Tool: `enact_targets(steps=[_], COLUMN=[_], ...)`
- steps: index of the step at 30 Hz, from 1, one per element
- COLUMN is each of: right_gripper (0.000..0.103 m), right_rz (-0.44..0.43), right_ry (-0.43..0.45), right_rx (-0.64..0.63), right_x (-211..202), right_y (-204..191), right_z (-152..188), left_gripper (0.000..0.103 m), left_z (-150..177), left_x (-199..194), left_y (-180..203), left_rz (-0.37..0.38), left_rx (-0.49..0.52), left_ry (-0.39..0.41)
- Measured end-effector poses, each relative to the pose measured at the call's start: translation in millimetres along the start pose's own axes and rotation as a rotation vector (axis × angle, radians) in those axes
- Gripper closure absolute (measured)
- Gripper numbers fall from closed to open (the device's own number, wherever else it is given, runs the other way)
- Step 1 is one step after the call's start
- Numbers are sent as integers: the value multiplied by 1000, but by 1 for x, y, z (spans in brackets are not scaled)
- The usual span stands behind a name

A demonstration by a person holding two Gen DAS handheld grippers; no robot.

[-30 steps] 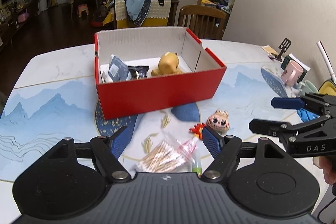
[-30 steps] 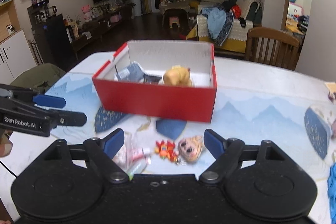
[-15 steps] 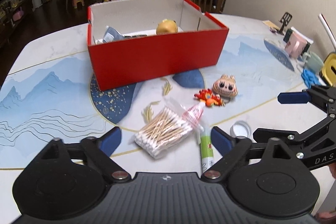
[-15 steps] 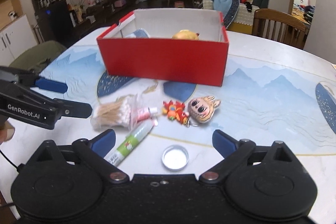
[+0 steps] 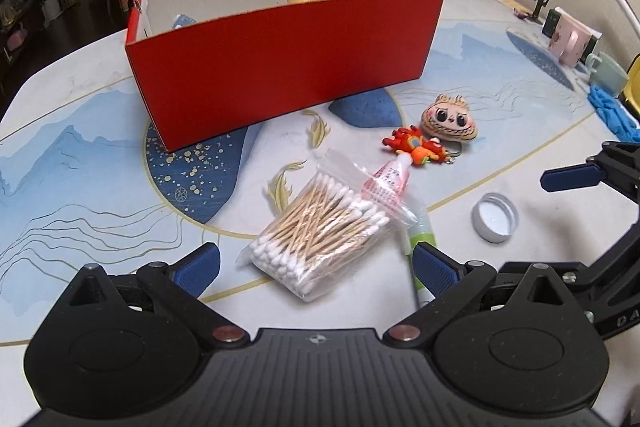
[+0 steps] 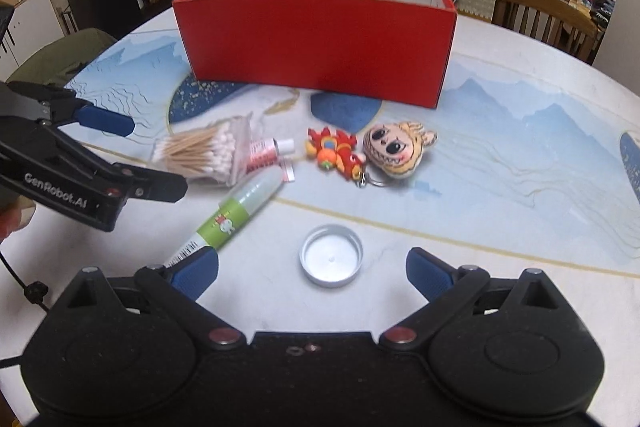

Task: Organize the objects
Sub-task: 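Grasp the bag of cotton swabs with the left tool while the right tool grasps the silver tin lid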

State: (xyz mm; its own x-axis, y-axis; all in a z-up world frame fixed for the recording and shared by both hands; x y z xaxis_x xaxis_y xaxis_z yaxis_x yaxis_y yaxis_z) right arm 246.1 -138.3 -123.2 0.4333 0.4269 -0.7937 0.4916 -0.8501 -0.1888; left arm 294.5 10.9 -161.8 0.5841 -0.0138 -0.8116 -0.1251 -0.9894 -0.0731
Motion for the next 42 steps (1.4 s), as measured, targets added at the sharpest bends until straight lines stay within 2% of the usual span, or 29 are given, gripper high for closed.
enact_targets(steps=[10,19,28,30,32,35,42], right_gripper=[10,19,28,30,33,39,53], right_rz=[9,16,43,49,52,55,67], right_ry=[-42,-72,-73,-73,-71,-67,-60], right_rx=[-7,3,-5,-9,-10,-9,-1], right_x=[16,25,27,28,28,28,27], right_y=[6,11,14,14,14,14,14], right_z=[1,-2,-9,-9,-9,-10,-11], left_gripper=[0,0,2,8,21,34,51], left_z=[-5,-9,-13,-13,-13,-14,-15], left_x=[29,36,40,40,39,38,33], left_y=[-3,0,-5,-6,-6,-5,-7], left_rz=[-24,-40,-26,-22,-19,-17,-7], left_rx=[54,84,32,27,27,24,-4], left_ry=[-34,-25,-30,-29,-30,-25,-20])
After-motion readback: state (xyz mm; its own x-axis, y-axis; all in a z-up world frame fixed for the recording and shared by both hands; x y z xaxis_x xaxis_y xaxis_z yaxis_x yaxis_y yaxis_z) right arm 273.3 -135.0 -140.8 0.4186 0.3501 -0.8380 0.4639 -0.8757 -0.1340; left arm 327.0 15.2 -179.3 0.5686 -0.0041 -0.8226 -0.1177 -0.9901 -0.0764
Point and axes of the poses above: each gripper's, at about its wrist camera, not at the fingertips, and x roughly the way its jaws point, y to its right, z to its underside, the point moved 7 cm from there along x, roughly the way its jaws point, and after that the axes turned 8 degrees about -z, right-handed, at the moved point
